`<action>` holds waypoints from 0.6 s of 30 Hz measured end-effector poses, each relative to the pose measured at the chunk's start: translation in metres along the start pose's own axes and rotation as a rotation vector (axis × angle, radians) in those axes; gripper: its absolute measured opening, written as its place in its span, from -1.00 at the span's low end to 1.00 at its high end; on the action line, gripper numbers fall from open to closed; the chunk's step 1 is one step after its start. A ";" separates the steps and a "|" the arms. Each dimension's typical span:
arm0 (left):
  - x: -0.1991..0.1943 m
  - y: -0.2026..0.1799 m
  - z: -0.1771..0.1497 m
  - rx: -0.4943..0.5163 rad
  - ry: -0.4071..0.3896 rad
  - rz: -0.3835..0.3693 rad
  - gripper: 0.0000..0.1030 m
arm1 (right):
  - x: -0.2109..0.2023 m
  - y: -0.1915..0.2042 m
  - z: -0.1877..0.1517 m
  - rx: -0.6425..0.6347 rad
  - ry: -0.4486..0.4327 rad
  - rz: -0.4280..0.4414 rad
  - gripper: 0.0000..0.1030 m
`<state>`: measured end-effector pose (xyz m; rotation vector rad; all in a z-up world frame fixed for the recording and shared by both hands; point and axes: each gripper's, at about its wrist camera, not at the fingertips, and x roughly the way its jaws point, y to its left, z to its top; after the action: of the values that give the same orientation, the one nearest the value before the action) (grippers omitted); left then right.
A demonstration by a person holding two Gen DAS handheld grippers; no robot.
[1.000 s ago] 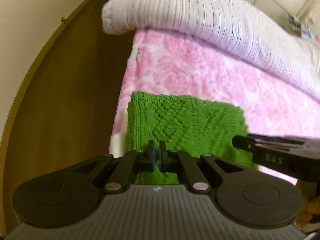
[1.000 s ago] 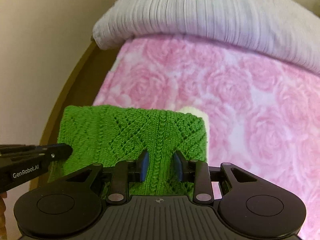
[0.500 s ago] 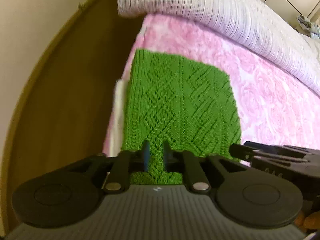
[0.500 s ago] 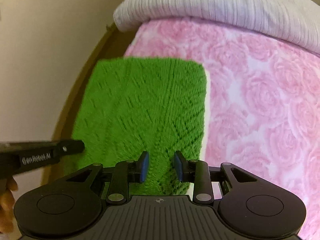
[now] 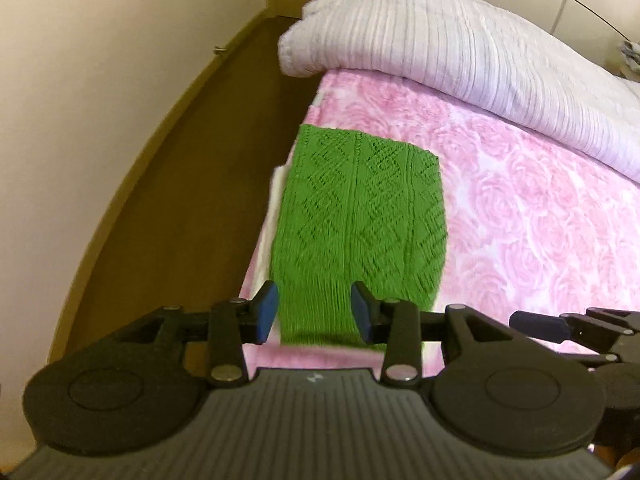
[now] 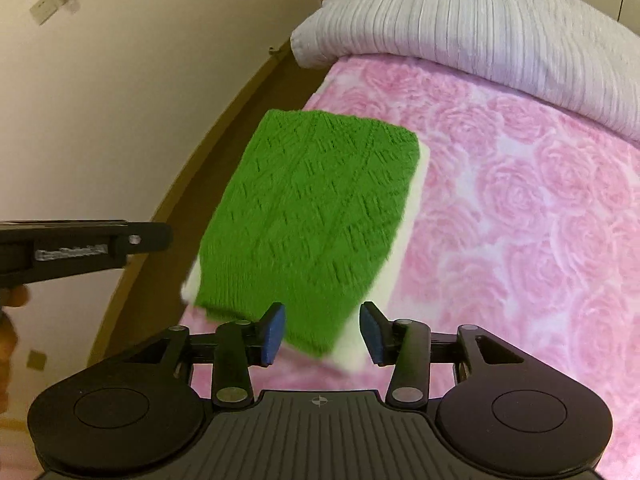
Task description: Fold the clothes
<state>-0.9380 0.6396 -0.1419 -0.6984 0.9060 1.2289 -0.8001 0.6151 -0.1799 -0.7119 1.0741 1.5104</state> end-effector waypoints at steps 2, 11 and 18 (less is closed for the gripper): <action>-0.023 -0.005 -0.016 -0.026 -0.012 0.023 -0.25 | -0.018 -0.002 -0.010 -0.028 -0.008 0.005 -0.11; -0.116 -0.057 -0.066 -0.127 -0.079 0.106 0.08 | -0.114 -0.022 -0.042 -0.179 -0.125 0.029 0.01; -0.164 -0.109 -0.104 -0.210 -0.129 0.144 0.17 | -0.174 -0.064 -0.068 -0.224 -0.155 0.090 0.11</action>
<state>-0.8664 0.4492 -0.0521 -0.7199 0.7373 1.4950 -0.7071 0.4797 -0.0709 -0.6943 0.8379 1.7524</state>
